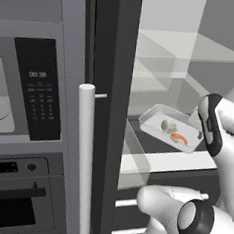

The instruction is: Place the tupperware containing the shrimp and garlic meal in the microwave. Close the microwave door and press the start button to reheat the meal.

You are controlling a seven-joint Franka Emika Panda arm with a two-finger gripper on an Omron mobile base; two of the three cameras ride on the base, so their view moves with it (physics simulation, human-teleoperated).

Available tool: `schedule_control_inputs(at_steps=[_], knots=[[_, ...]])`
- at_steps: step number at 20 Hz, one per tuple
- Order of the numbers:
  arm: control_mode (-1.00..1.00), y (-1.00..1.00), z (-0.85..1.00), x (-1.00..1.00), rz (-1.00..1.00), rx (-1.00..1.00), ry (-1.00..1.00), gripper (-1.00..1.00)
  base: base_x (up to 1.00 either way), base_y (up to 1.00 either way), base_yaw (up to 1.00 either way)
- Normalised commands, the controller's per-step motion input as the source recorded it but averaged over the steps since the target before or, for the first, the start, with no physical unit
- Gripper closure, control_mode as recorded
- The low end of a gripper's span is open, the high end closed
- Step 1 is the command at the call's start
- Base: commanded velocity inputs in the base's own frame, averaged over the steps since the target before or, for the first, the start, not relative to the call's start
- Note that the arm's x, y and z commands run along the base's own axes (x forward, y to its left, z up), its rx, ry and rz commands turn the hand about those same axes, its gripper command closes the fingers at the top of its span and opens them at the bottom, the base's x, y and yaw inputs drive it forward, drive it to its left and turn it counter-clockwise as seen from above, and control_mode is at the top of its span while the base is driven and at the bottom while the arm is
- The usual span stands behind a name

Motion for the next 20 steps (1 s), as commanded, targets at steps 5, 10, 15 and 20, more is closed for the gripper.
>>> schedule_control_inputs(at_steps=[5, 10, 15, 20], knots=[[-1.0, 0.32, 0.13, -0.3, -0.18, 0.17, 0.03, 1.0, 0.0, 0.0, 0.0], [-1.0, 0.4, 0.11, -0.37, -0.29, 0.14, 0.04, 1.0, 0.0, 0.0, 0.0], [-1.0, 0.33, 0.19, -0.72, -0.34, 0.06, 0.01, 1.0, 0.0, 0.0, 0.0], [-1.0, 0.05, 0.18, -0.75, -0.22, 0.0, -0.08, 1.0, 0.0, 0.0, 0.0]])
